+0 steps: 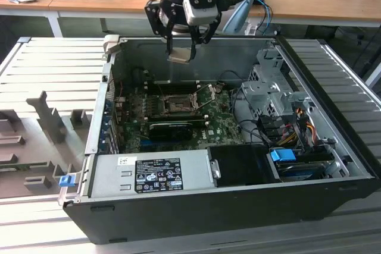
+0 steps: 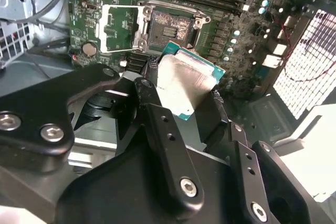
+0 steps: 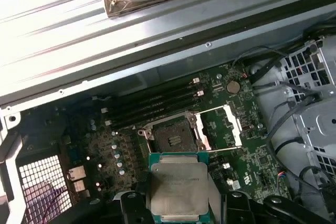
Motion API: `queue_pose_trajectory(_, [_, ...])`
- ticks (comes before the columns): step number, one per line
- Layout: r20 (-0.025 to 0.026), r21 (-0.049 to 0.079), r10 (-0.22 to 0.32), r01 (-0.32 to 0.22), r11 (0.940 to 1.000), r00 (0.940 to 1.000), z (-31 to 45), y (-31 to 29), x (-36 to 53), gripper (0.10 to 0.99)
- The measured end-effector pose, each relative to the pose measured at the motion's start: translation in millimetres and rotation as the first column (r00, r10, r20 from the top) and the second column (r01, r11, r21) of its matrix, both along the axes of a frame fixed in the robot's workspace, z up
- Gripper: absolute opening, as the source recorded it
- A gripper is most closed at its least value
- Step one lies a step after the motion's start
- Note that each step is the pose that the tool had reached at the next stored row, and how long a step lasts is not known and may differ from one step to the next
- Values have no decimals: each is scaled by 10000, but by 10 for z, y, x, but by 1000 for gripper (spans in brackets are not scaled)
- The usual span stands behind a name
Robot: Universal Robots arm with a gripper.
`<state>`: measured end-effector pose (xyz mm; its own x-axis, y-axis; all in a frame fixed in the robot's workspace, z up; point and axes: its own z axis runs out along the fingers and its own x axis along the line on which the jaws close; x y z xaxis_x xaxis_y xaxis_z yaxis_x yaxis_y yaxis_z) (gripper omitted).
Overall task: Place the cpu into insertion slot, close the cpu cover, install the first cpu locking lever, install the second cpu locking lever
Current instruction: 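Place the cpu into insertion slot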
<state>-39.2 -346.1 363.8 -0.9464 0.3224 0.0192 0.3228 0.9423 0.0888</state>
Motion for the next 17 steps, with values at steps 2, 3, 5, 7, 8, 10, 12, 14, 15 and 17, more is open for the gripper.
queue_pose_trajectory(2, [0,-1,-268,268,9996,9996,-1,0,0,529])
queue_pose_trajectory(3, [0,0,-447,447,9990,9990,-1,0,0,529])
queue_pose_trajectory(5, [0,0,-653,653,9979,9979,-3,0,0,529])
queue_pose_trajectory(7, [0,0,-937,937,9956,9956,-6,0,0,529])
queue_pose_trajectory(8, [0,1,-1191,1191,9929,9929,-9,0,0,529])
queue_pose_trajectory(10, [0,-4,-1610,1610,9870,9870,-14,0,0,529])
queue_pose_trajectory(12, [1,-5,-1934,1934,9811,9811,-16,0,0,529])
queue_pose_trajectory(14, [1,-5,-2226,2226,9749,9749,-18,0,0,529])
queue_pose_trajectory(15, [1,-5,-2385,2385,9711,9711,-21,0,0,529])
queue_pose_trajectory(17, [0,-6,-2540,2540,9672,9672,-22,0,0,529])
